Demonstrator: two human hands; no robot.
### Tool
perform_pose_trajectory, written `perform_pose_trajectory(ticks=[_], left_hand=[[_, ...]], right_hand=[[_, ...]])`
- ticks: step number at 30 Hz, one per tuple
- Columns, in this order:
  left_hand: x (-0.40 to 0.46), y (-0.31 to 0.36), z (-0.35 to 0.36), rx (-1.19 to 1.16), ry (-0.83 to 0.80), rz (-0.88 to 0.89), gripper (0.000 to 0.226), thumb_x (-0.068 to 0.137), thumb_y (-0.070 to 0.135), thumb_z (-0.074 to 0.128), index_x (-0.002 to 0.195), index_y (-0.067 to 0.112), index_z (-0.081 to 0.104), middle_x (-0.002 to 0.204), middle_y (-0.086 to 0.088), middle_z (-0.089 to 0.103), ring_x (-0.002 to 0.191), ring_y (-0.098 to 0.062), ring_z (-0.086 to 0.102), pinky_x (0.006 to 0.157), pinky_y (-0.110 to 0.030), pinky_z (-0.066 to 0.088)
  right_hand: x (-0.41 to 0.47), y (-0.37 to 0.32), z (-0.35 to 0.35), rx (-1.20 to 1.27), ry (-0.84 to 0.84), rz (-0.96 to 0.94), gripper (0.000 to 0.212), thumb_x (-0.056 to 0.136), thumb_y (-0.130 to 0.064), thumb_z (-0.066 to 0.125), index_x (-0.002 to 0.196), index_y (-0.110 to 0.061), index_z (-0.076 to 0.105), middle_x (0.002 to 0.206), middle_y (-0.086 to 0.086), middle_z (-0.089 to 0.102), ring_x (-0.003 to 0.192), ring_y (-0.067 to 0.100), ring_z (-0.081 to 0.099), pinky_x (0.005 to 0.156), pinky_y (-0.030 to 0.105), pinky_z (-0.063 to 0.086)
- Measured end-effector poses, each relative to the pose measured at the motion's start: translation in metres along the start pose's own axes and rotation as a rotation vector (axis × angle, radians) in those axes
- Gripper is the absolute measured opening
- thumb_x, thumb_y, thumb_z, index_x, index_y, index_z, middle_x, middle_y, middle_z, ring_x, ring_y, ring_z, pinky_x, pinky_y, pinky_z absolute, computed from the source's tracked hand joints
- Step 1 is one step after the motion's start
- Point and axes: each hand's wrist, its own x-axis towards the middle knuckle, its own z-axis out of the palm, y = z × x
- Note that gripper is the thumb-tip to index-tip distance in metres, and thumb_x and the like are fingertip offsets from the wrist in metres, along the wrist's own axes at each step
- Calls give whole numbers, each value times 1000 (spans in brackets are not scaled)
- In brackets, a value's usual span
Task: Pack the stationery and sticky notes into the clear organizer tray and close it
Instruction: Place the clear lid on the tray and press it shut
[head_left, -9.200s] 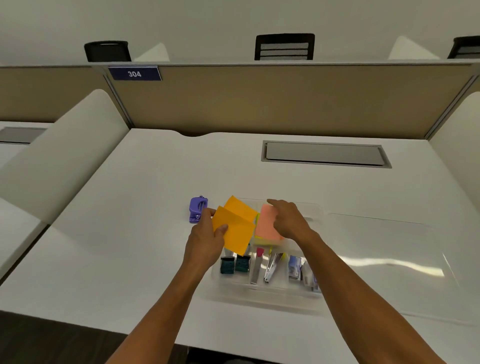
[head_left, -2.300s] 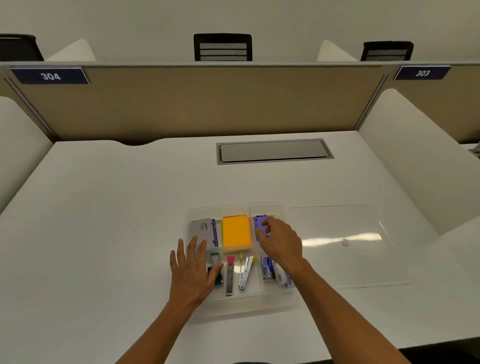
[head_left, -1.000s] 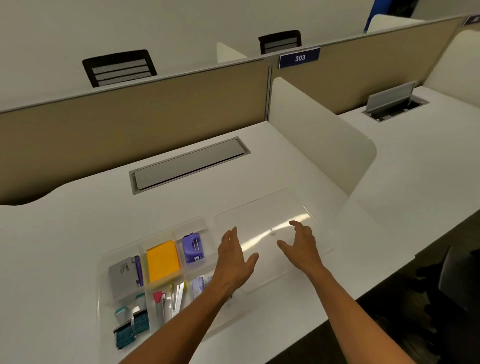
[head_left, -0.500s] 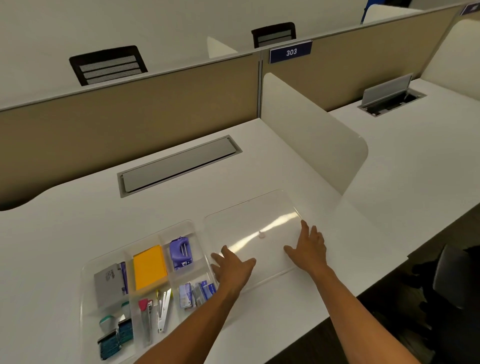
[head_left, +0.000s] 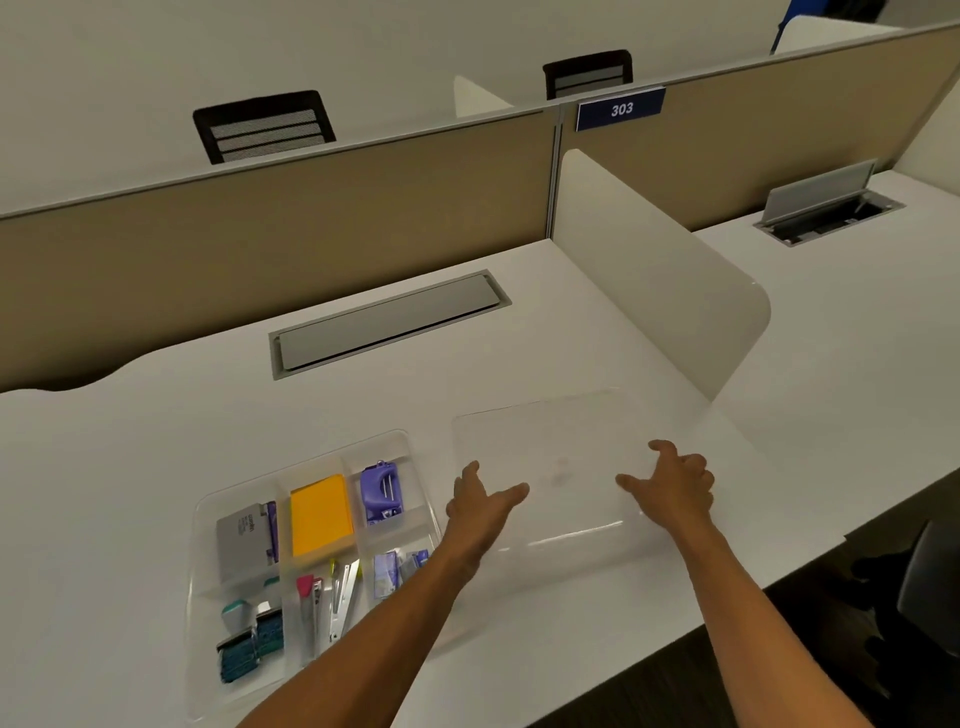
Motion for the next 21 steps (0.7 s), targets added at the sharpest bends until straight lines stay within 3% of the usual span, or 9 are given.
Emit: perform_pose_trajectory(ticks=[5,9,12,17,19,21], left_hand=[[-8,7,-18,66,78,196,69,89,46,60,147,32,25,155,0,31,138,-22,35,106,-36,34],[-21,22,-39,60,129,417,47,102,29,41,147,26,28,154,1,32,140,-17,34,114,-39,32],[-33,27,-66,53,184,582,38,104,16,31,141,20,40,145,2,46,133,-10,44,113,-35,35],[-46,29,-114,271,327,798,54,86,-18,39,123,14,61,125,13,58,122,-9,54,107,-25,41],[-48,28,-131,276,409,837,40,91,-9,51,123,11,62,122,12,60,119,-10,56,104,-24,44],[-53,28,-148,223,510,836,28,90,10,61,118,11,65,121,10,61,115,-9,58,99,-23,48]], right_hand=[[-8,-6,-32,170,0,-44,68,82,-41,75,139,-20,45,138,18,29,116,39,50,97,47,48],[-12,-8,-53,324,27,-103,62,86,-31,73,140,-13,49,146,15,37,125,34,49,100,42,43],[-15,-11,-63,404,29,-147,48,93,-21,64,138,-12,52,143,13,48,127,31,49,100,36,39],[-28,-38,-64,379,0,-200,41,99,-14,50,140,-11,50,144,9,49,131,28,46,99,31,35],[-39,-54,-61,430,-15,-247,39,98,-13,51,137,-11,53,140,6,52,129,25,49,101,32,36],[-51,-72,-63,510,-35,-262,34,96,-16,54,130,-12,60,129,2,61,114,21,60,95,33,44]])
